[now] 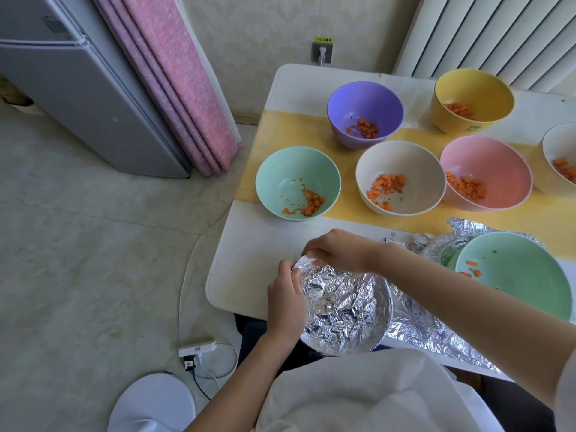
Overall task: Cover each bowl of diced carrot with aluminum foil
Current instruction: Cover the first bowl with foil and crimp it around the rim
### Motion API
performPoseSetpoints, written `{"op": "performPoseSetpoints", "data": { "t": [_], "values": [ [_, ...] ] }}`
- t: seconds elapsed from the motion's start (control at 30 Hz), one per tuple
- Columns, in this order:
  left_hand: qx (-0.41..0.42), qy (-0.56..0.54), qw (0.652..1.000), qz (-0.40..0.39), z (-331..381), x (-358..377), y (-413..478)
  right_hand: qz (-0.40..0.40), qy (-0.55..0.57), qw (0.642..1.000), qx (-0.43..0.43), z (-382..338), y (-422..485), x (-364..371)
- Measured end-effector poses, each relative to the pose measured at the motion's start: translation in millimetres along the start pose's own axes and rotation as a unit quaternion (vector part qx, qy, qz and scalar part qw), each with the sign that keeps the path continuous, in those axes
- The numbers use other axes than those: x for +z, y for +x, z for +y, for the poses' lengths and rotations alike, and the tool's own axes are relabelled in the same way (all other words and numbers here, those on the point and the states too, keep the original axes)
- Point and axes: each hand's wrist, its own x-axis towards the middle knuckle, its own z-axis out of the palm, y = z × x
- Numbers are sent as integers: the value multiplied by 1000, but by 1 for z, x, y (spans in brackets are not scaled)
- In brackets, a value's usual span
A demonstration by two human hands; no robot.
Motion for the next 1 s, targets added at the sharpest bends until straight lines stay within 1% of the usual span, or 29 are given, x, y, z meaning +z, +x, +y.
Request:
{"op": "performPoseSetpoints", "data": {
  "t": [0.07, 0.23, 0.4, 0.47, 0.6, 0.77, 0.83, 0.9, 1.0],
  "values": [
    [11, 0, 1000, 7, 1, -1, -1, -16, 18, 1000, 19, 1, 0, -2],
    [22, 8, 1000, 0, 1, 0, 0, -20, -3, 999, 38, 3, 0, 0],
    [36, 20, 999, 9, 2, -4, 0, -27, 72, 995, 64, 3, -1, -6],
    [39, 20, 999, 8, 2, -6, 0, -24, 78, 994, 74, 4, -2, -6],
    [35, 19, 999, 0, -2, -5, -3, -33, 43, 996, 68, 4, 1, -4],
    [33, 21, 999, 18, -3, -9, -5, -45, 56, 996, 57, 1, 1, -4],
    [28, 22, 999, 27, -5, -10, -5, -32, 52, 997, 50, 2, -2, -2],
    [22, 25, 999, 28, -7, -11, -7, 3, 46, 998, 43, 4, -4, 2],
    [26, 37, 999, 14, -9, -13, -8, 40, 23, 999, 27, 8, -5, 8]
  ]
}}
